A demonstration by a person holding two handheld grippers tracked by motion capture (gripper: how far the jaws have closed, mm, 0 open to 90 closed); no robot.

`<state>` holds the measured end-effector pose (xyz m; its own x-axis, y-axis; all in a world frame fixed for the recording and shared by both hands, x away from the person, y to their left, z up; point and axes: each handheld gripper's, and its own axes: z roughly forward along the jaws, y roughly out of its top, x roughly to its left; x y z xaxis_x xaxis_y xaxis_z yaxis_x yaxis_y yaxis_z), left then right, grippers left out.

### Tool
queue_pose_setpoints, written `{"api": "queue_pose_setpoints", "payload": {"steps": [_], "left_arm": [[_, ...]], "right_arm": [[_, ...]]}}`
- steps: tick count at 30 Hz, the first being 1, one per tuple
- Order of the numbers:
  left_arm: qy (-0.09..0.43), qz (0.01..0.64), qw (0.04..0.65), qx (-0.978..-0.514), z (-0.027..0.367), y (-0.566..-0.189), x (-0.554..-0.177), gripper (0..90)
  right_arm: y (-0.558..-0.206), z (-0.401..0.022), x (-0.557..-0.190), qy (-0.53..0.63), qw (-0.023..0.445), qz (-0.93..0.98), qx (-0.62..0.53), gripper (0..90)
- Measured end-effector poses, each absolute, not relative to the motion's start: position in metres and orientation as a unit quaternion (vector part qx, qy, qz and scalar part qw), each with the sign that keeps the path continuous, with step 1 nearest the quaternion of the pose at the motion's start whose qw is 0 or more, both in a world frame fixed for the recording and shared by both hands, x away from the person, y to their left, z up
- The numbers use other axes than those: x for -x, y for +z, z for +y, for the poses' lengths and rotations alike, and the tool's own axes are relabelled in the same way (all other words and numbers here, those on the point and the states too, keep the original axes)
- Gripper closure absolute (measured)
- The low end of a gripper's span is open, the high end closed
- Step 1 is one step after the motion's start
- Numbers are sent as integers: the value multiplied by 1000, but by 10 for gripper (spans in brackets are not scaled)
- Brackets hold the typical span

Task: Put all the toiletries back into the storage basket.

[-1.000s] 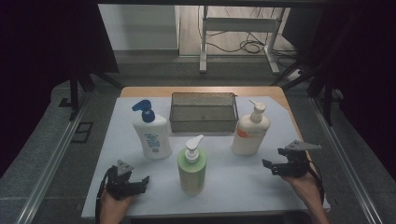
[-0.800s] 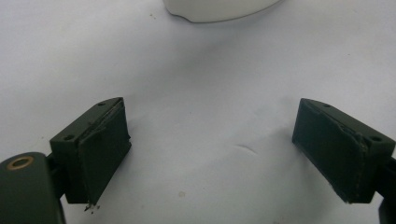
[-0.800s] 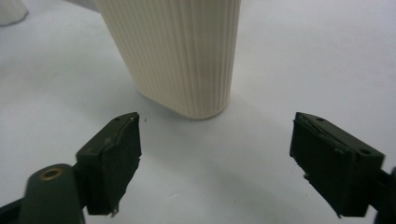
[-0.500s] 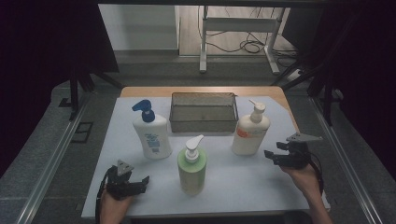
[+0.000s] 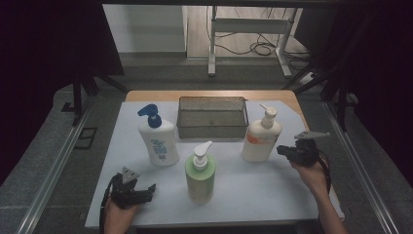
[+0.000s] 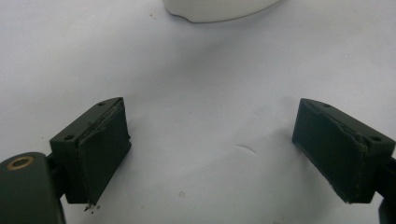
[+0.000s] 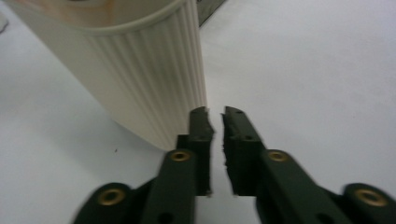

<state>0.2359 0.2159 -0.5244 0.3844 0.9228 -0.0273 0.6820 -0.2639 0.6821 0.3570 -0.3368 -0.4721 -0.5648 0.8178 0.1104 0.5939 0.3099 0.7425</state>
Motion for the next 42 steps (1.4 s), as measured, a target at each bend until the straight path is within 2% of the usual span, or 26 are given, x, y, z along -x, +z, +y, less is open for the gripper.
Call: {"api": "queue_pose_setpoints", "payload": {"steps": [2,19,29,42], "left_arm": [[193,520,312,-771,216,-524,-236,105],[193,520,312,-771,216,-524,-236,105],[193,520,312,-771,216,-524,-236,105],[193,521,312,-771,216,-525,-236,105]], "right_arm": [[-477,-335,-365,385,140,794,-449,898],[-503,-326,-396,388,119,801,-440,876],[-499,-329,-395,403,123,810,-408,886],[-501,-331,-385,413,103,811,-402,861]]}}
